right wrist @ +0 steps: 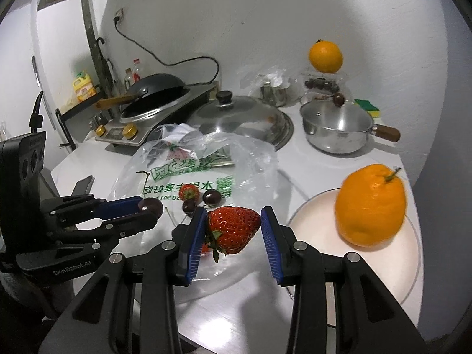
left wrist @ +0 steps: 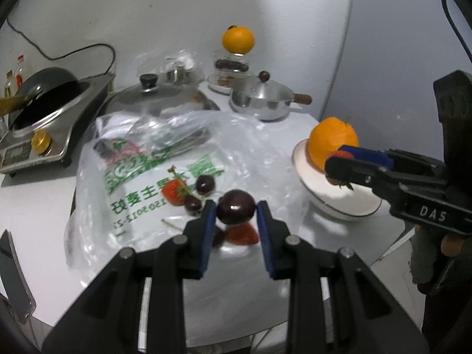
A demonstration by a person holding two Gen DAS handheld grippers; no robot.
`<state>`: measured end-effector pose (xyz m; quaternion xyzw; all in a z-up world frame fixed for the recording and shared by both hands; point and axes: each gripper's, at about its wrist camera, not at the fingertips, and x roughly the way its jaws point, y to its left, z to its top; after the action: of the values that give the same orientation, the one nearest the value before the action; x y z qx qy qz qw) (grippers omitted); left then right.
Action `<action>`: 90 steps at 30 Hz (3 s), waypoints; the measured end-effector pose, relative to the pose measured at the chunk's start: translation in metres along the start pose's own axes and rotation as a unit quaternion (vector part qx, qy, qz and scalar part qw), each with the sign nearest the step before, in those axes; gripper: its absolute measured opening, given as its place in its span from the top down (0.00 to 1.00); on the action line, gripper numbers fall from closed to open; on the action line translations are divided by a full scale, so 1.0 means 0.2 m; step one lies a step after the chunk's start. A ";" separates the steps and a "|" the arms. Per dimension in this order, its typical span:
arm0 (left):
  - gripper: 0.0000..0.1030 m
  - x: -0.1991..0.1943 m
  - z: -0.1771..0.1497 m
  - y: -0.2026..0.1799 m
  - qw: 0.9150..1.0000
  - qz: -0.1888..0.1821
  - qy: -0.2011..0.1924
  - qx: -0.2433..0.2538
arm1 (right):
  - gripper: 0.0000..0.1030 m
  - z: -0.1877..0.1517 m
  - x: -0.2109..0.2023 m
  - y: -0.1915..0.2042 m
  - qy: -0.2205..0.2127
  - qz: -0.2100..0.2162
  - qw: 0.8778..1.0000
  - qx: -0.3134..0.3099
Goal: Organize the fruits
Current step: 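Carry the strawberry with the right gripper over the white plate beside the orange, then lower the strawberry onto the plate and open the right gripper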
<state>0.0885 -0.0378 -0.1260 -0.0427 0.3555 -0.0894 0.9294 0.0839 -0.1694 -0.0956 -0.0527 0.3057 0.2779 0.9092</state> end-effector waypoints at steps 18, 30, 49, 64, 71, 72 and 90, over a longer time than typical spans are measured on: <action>0.72 0.11 0.08 -0.32 0.999 -0.032 0.015 0.041 | 0.61 -0.12 -0.16 -0.34 -0.002 -0.037 0.999 0.040; 0.72 0.31 0.08 -0.38 0.998 -0.019 0.032 0.046 | 0.61 -0.22 -0.14 -0.52 -0.005 -0.044 0.996 0.076; 0.70 0.46 0.12 -0.49 0.997 -0.030 0.049 0.050 | 0.61 -0.35 -0.06 -0.70 0.020 -0.086 0.992 0.085; 0.59 0.48 0.13 -0.46 0.997 -0.031 0.052 0.036 | 0.51 -0.29 -0.02 -0.74 0.025 -0.113 0.990 0.083; 0.48 0.39 0.12 -0.42 0.998 -0.041 0.036 0.028 | 0.49 -0.28 -0.07 -0.68 0.018 -0.127 0.988 0.081; 0.48 0.37 0.12 -0.41 0.998 -0.043 0.033 0.027 | 0.49 -0.27 -0.08 -0.66 0.016 -0.128 0.988 0.080; 0.41 0.11 0.03 -0.25 0.998 -0.060 0.001 0.016 | 0.49 -0.25 -0.17 -0.33 0.008 -0.129 0.990 0.060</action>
<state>0.1019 -0.0916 -0.1276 -0.0496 0.3514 -0.1510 0.9226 0.0704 -0.2545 -0.1201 -0.0393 0.3197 0.1385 0.9365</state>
